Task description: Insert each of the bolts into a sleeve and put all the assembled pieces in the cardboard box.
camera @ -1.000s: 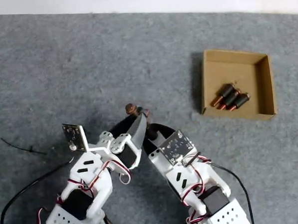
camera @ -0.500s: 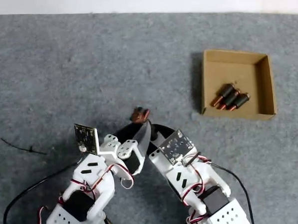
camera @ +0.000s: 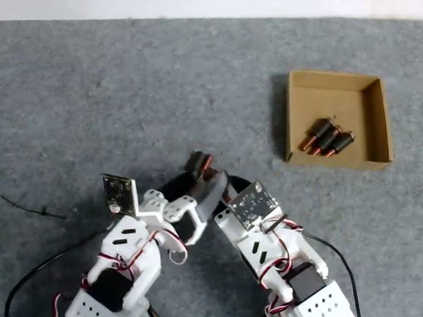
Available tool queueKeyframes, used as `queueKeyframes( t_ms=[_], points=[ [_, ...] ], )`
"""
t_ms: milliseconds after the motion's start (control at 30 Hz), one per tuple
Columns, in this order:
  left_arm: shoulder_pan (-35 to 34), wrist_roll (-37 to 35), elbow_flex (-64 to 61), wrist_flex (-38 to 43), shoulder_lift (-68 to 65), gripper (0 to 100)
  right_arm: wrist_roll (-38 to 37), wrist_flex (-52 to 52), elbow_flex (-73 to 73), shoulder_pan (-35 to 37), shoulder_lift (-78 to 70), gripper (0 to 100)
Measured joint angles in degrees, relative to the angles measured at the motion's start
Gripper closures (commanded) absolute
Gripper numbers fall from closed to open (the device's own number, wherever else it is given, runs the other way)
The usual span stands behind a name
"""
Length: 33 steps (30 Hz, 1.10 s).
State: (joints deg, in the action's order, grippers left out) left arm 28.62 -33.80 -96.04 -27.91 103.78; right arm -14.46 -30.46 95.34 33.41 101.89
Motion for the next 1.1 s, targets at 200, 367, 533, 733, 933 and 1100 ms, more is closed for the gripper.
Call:
queueKeyframes(
  t_ms=[200, 367, 533, 733, 933, 1100],
  points=[
    [-8.3, -8.6, 1.9, 0.0, 0.0, 83, 0.0, 0.0, 0.0, 0.0, 0.0, 99.5],
    [-15.4, -11.3, 2.4, 0.0, 0.0, 84, 0.0, 0.0, 0.0, -2.1, 0.0, 99.5],
    [-18.0, -11.3, 2.4, 0.0, 0.0, 99, 0.0, 4.1, 0.4, -5.8, 0.0, 99.5],
    [-18.0, -11.4, 2.4, 0.0, 0.0, 100, 0.0, 11.4, 0.4, -9.2, 0.0, 99.5],
    [-18.5, -7.0, 1.7, 0.0, 0.0, 99, 0.0, 12.1, 0.4, -12.8, 0.0, 99.5],
    [-18.5, -5.6, 0.0, 4.5, 0.0, 99, 6.2, 12.6, 0.4, -20.4, 0.0, 99.5]
  ],
)
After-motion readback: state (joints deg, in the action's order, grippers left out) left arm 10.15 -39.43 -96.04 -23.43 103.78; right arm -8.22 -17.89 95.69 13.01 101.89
